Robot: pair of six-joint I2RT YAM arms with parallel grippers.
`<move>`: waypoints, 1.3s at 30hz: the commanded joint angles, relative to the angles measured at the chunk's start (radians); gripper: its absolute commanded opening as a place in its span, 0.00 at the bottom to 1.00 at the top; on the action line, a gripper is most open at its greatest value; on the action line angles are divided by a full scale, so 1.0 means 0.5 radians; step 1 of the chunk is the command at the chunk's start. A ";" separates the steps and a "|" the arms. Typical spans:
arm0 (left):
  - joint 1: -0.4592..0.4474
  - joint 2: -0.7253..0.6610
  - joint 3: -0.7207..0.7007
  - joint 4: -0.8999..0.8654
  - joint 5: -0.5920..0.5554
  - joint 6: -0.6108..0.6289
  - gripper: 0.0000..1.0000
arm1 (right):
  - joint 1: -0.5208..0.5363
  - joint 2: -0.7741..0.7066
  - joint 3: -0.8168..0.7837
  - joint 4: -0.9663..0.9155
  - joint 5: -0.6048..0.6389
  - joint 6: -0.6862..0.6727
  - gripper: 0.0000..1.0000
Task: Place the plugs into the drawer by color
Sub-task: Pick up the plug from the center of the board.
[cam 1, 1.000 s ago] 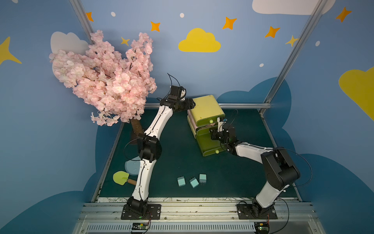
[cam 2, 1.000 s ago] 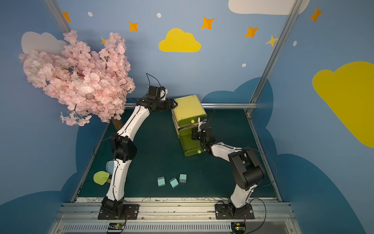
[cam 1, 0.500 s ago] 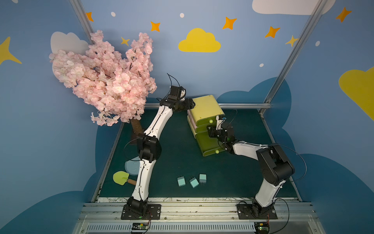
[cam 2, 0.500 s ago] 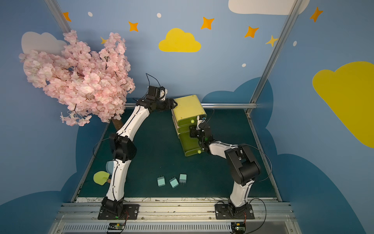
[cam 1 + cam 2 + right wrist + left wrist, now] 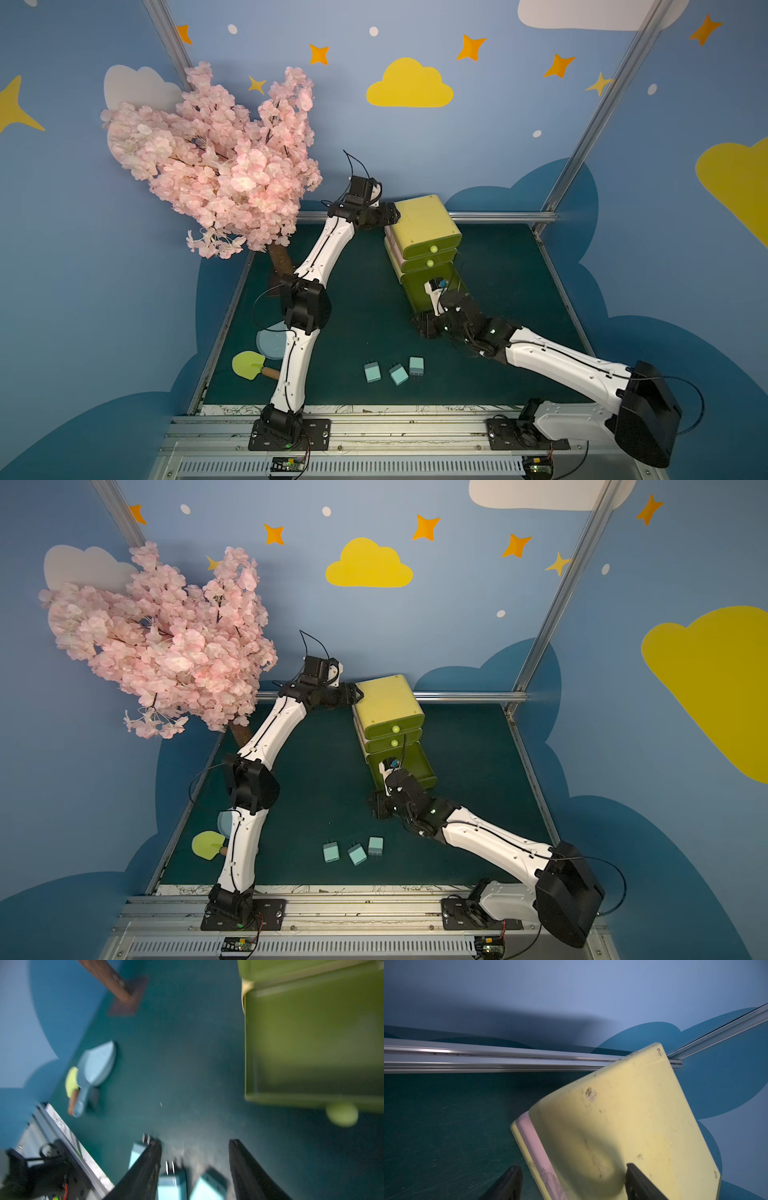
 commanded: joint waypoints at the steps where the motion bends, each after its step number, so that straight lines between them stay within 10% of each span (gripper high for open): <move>1: -0.022 -0.013 -0.055 -0.204 -0.072 0.068 0.79 | 0.150 0.015 -0.050 -0.562 0.157 0.292 0.61; 11: -0.054 0.008 -0.054 -0.204 -0.093 0.078 0.79 | 0.323 0.339 0.074 -0.515 0.041 0.328 0.80; 25: -0.057 0.009 -0.052 -0.207 -0.119 0.095 0.79 | 0.306 0.762 0.374 -0.739 -0.009 0.234 0.82; 39: -0.049 0.019 -0.046 -0.207 -0.116 0.097 0.79 | 0.284 0.873 0.448 -0.829 -0.013 0.231 0.56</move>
